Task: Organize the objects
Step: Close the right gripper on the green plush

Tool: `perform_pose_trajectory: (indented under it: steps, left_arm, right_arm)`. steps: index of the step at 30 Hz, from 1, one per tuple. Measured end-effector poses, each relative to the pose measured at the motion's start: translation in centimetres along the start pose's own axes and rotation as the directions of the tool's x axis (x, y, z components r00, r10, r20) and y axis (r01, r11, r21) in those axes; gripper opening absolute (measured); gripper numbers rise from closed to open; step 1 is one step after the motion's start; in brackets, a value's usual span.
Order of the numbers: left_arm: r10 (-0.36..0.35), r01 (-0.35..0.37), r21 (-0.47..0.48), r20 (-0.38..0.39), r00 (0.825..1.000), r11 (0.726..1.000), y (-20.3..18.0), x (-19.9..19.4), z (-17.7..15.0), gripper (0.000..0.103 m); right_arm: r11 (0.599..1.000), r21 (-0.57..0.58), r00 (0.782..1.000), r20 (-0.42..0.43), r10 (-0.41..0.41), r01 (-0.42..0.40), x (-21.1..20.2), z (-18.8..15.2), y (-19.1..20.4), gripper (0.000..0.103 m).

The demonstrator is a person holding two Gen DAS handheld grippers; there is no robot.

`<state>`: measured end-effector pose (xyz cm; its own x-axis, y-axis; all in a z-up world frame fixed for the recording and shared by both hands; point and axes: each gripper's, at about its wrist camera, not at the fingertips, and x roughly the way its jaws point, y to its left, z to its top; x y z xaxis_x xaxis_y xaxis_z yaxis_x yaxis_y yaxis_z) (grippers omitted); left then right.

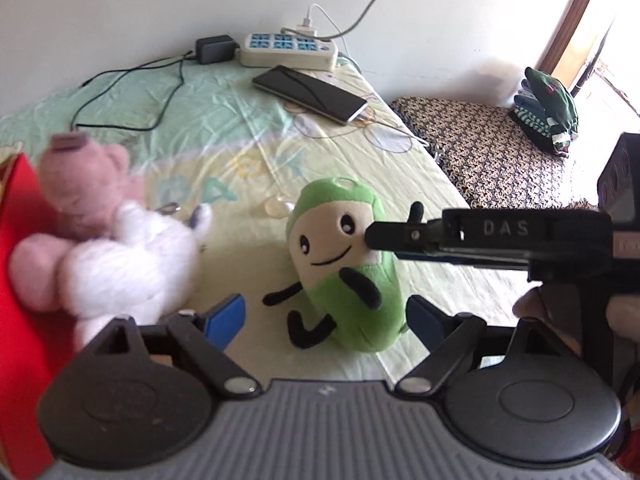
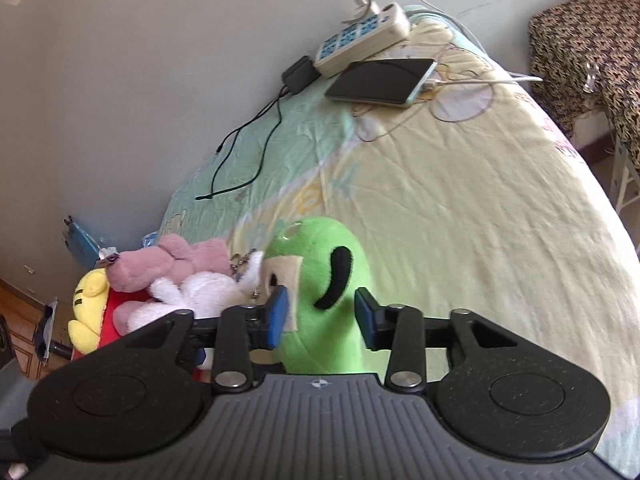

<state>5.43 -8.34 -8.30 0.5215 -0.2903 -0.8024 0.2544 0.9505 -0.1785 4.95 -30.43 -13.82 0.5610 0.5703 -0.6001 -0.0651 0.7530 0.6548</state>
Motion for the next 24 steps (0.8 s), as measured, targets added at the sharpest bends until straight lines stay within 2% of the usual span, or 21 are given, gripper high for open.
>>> perform_pose_trajectory:
  steps: [4,6,7,9,13,17,24]
  left_arm:
    - [-0.017,0.017,0.030,-0.022,1.000,0.999,-1.2,2.2,1.0,0.087]
    - [-0.012,0.014,0.046,-0.033,0.999,0.999,-1.5,3.2,1.2,0.086]
    - [-0.011,0.013,0.049,-0.044,0.999,0.999,-1.5,3.9,1.4,0.085]
    - [-0.012,0.016,0.046,-0.072,0.997,0.999,-1.3,5.1,1.5,0.075]
    - [-0.036,0.037,0.012,-0.096,0.995,0.999,-0.7,6.3,1.8,0.071]
    - [-0.018,0.019,0.013,-0.097,0.995,1.000,-0.6,6.7,2.1,0.069]
    - [-0.001,0.001,-0.002,-0.122,0.993,1.000,-0.1,6.9,2.2,0.064]
  right_arm:
    - [0.998,0.047,0.999,-0.012,0.032,-0.031,0.1,0.2,-1.2,0.046]
    - [0.998,0.052,0.999,-0.024,0.046,-0.044,0.3,0.2,-1.5,0.052]
    - [0.997,0.057,0.998,-0.039,0.055,-0.053,0.6,0.3,-1.6,0.053]
    - [0.996,0.068,0.996,-0.054,0.064,-0.061,0.9,0.4,-1.9,0.057]
    - [0.988,0.117,0.991,-0.075,0.108,-0.098,1.6,0.6,-2.7,0.057]
    - [0.973,0.179,0.983,-0.086,0.163,-0.145,2.3,0.4,-3.0,0.056]
    - [0.973,0.161,0.980,-0.089,0.179,-0.163,2.7,-0.1,-2.3,0.052]
